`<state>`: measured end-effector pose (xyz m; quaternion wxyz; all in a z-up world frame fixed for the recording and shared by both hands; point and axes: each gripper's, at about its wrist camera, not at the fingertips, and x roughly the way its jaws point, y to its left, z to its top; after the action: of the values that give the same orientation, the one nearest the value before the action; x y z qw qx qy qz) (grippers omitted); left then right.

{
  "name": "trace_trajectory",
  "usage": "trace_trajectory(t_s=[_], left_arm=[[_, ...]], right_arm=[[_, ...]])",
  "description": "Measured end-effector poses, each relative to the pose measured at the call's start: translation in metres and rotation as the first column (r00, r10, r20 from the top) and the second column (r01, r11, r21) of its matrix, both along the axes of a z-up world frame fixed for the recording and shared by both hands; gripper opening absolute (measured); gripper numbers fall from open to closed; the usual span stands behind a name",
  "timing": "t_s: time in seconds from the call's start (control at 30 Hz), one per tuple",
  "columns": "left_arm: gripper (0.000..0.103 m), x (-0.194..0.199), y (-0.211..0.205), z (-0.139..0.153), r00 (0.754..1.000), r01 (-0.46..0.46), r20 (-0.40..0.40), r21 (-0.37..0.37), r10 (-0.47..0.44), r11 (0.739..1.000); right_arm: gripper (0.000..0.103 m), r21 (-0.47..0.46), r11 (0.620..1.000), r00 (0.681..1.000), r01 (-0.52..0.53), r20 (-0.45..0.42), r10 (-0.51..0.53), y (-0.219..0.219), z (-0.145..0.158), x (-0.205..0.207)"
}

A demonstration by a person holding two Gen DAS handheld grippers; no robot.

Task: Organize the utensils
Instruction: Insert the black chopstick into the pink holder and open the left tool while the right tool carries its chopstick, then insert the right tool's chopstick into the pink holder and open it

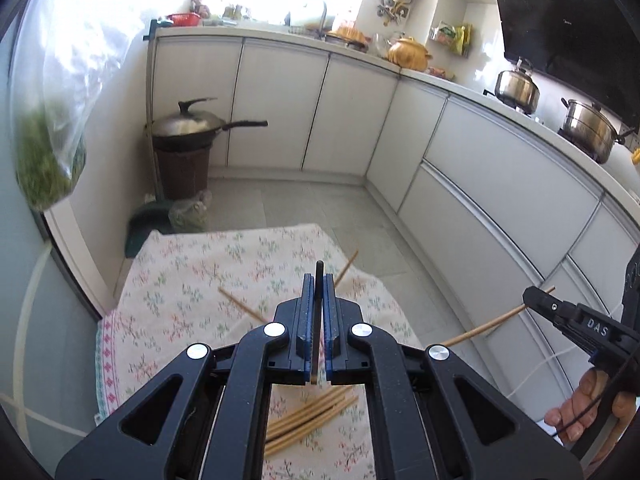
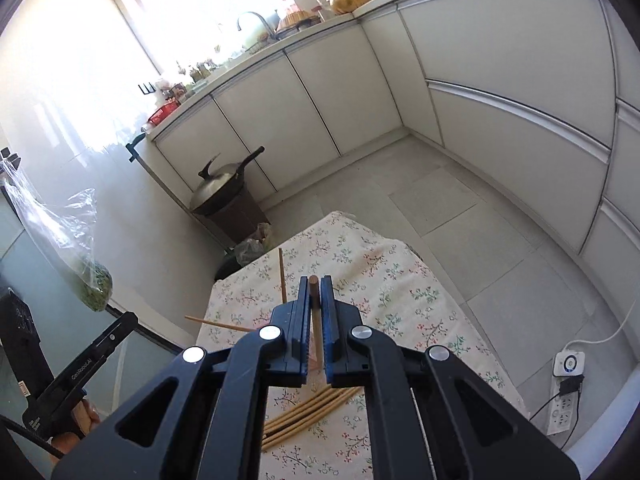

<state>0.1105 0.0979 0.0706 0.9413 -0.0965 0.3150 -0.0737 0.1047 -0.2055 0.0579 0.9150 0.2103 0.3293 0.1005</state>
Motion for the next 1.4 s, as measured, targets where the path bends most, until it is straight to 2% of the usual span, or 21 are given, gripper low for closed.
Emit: trace_trajectory(t_s=[0.17,0.27,0.37,0.53,0.7,0.93,1.0,1.13,1.2,1.27,1.4], left_arm=[[0.003,0.03,-0.003,-0.003,0.999,-0.04,0.003,0.045,0.04,0.998],[0.004,0.047,-0.002,-0.019,0.998,-0.058,-0.025,0.054,0.06,0.997],[0.005,0.061,0.002,-0.041,0.994,-0.058,-0.095,0.042,0.062,0.997],[0.017,0.049,0.024,-0.044,0.992,-0.097,-0.089,-0.026,0.094,0.995],[0.027,0.035,0.033,-0.034,0.992,-0.119,-0.047,-0.032,0.117,0.992],[0.029,0.036,0.04,-0.044,0.988,-0.136,-0.075,-0.024,0.134,0.99],[0.029,0.035,0.04,-0.046,0.987,-0.148,-0.068,-0.005,0.147,0.989],[0.036,0.024,0.032,-0.045,0.979,-0.202,-0.007,0.073,0.203,0.977],[0.049,0.017,0.027,-0.044,0.976,-0.216,0.023,0.085,0.215,0.973],[0.061,0.009,0.021,-0.043,0.973,-0.227,0.052,0.098,0.223,0.969],[0.064,-0.007,0.008,-0.043,0.97,-0.237,0.086,0.144,0.227,0.961]], right_arm=[[0.005,-0.01,1.0,0.999,-0.026,0.027,0.026,0.019,0.014,0.02],[0.005,-0.023,0.999,0.999,-0.043,0.03,0.043,0.032,0.012,0.029],[0.005,-0.035,0.998,0.998,-0.059,0.021,0.06,0.045,0.008,0.039],[0.005,-0.063,0.995,0.997,-0.078,0.019,0.08,0.065,0.004,0.052],[0.005,-0.098,0.99,0.995,-0.097,0.007,0.098,0.089,-0.007,0.061],[0.005,-0.13,0.986,0.994,-0.108,0.006,0.11,0.114,-0.029,0.076],[0.009,-0.147,0.984,0.994,-0.104,0.017,0.108,0.117,-0.034,0.075],[0.024,-0.196,0.977,0.995,-0.079,0.048,0.09,0.117,-0.038,0.063],[0.026,-0.252,0.966,0.994,-0.062,0.072,0.082,0.117,-0.038,0.053],[0.033,-0.301,0.953,0.993,-0.043,0.092,0.074,0.118,-0.041,0.042],[0.036,-0.353,0.935,0.992,-0.014,0.11,0.057,0.112,-0.049,0.022]])
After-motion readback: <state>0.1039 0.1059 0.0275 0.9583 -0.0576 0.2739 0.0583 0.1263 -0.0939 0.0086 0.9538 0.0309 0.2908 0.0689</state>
